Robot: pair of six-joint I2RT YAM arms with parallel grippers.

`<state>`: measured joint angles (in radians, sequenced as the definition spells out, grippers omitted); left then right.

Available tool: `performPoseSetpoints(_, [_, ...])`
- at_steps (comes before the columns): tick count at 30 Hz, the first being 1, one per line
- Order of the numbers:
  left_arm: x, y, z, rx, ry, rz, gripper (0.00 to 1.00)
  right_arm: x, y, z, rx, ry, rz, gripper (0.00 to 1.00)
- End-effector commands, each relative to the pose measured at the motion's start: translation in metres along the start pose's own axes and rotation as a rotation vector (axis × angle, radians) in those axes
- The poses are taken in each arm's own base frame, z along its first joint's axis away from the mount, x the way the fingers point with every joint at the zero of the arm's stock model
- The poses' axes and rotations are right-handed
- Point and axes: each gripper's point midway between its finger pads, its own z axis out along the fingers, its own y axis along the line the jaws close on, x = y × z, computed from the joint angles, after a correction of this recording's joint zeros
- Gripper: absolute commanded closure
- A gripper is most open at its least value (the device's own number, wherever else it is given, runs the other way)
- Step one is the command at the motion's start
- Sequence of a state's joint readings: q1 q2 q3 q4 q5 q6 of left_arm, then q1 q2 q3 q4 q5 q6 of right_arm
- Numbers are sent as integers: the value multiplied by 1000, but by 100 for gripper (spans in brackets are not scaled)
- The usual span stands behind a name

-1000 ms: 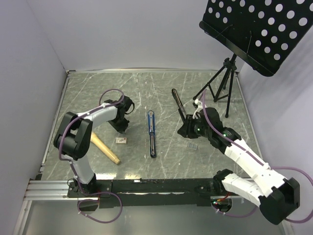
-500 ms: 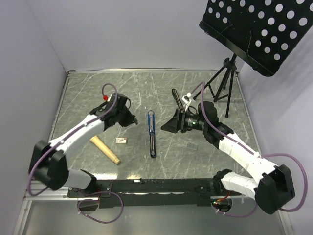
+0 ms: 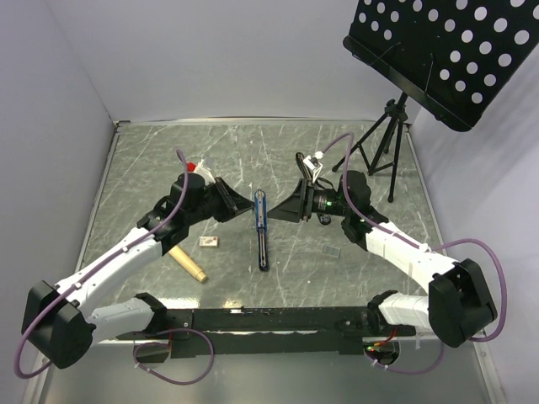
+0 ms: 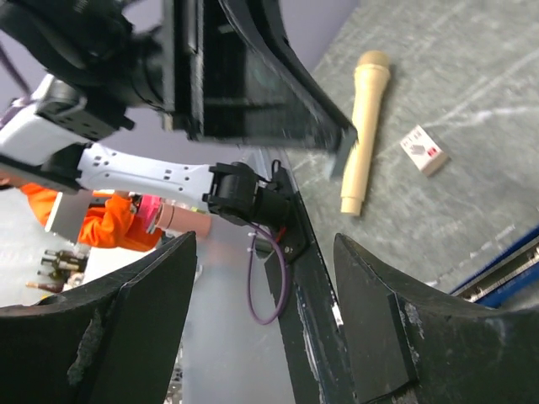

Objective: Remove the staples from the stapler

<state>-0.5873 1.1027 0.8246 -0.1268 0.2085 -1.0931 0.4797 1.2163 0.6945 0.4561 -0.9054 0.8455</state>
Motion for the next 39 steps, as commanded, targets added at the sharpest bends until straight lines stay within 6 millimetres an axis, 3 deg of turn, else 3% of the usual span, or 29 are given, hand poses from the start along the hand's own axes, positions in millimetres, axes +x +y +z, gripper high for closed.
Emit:
performPoseSetpoints(1, [2,-44,-16,176,-3,39,88,-11,25,2,-105,-21,-118,28])
performPoseSetpoints(11, [10,-64,-32,246,6,82,87,-12,25,11,-121,-10,-119,33])
performPoseSetpoints(23, [14,-70,-38,297,11,84,88,-9,45,15,-238,18,-143,39])
performPoseSetpoints(39, [15,-74,-44,327,2,81,87,-8,49,19,-254,2,-137,50])
